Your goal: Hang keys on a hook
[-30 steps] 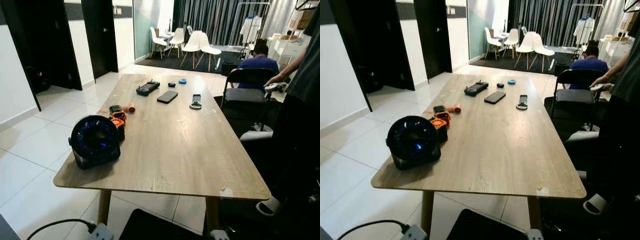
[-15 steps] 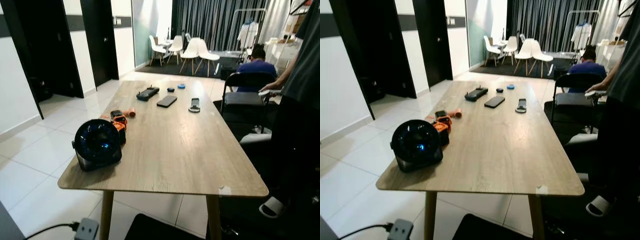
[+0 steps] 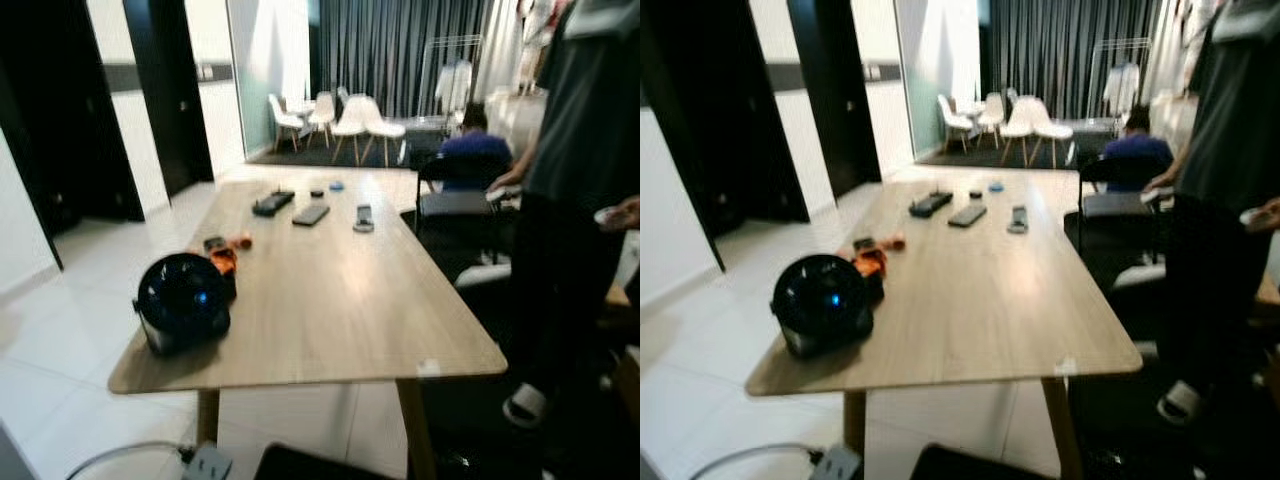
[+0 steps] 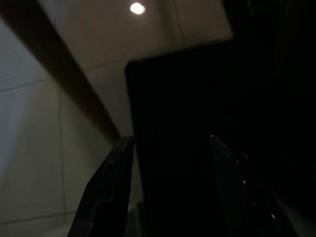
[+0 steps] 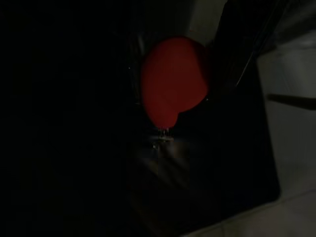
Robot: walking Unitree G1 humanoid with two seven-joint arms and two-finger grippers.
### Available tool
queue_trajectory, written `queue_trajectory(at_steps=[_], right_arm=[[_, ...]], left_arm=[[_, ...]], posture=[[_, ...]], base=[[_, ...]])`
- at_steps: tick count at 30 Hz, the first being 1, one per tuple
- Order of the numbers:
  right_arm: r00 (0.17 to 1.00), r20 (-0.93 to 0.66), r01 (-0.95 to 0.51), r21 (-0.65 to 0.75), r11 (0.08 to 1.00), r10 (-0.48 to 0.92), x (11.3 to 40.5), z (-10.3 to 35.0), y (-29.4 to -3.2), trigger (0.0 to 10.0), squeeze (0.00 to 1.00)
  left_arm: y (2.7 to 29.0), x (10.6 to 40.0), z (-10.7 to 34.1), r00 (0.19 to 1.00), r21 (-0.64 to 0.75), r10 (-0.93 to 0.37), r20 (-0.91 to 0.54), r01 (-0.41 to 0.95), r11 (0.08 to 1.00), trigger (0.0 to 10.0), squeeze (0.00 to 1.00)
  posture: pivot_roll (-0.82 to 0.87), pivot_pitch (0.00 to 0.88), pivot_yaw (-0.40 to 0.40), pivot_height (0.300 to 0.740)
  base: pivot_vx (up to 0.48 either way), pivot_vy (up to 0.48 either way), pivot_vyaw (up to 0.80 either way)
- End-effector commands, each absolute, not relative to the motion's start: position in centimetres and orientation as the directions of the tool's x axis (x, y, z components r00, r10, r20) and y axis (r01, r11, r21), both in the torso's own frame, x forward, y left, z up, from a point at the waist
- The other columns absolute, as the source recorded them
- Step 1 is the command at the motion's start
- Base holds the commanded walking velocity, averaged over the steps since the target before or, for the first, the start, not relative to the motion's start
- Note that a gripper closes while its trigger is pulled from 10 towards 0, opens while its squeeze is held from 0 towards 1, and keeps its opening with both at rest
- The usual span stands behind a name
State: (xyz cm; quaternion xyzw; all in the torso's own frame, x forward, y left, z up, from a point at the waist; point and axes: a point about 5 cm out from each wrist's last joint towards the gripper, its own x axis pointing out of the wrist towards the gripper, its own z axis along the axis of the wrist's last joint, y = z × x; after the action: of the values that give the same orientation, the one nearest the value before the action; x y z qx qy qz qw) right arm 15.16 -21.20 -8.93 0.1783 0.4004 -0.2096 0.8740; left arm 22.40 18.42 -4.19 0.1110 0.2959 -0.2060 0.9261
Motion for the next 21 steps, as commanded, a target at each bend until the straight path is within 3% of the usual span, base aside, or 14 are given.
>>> queue_trajectory(at_steps=[1, 10, 21], right_arm=[[0.603, -0.765, 0.513, 0.156, 0.844, -0.225, 15.40, -8.87, -20.84, 10.0, 0.00], [0.599, -0.765, 0.535, 0.161, 0.829, -0.238, 15.04, -8.97, -21.26, 10.0, 0.00], [0.596, -0.771, 0.518, 0.155, 0.841, -0.225, 14.88, -9.11, -20.96, 10.0, 0.00]], left_arm=[[19.18, 21.94, -4.46, 0.728, 0.095, -0.305, -0.615, 0.452, 0.887, 10.0, 0.00], [19.90, 22.36, -4.13, 0.785, 0.058, -0.240, -0.572, 0.330, 0.942, 10.0, 0.00], [20.11, 22.33, -3.99, 0.784, 0.087, -0.251, -0.568, 0.361, 0.929, 10.0, 0.00]], posture=[[0.05, 0.034, 0.090, 0.740], [0.06, 0.025, 0.091, 0.740], [0.07, 0.028, 0.090, 0.740]], base=[[0.000, 0.000, 0.00], [0.000, 0.000, 0.00], [0.000, 0.000, 0.00]])
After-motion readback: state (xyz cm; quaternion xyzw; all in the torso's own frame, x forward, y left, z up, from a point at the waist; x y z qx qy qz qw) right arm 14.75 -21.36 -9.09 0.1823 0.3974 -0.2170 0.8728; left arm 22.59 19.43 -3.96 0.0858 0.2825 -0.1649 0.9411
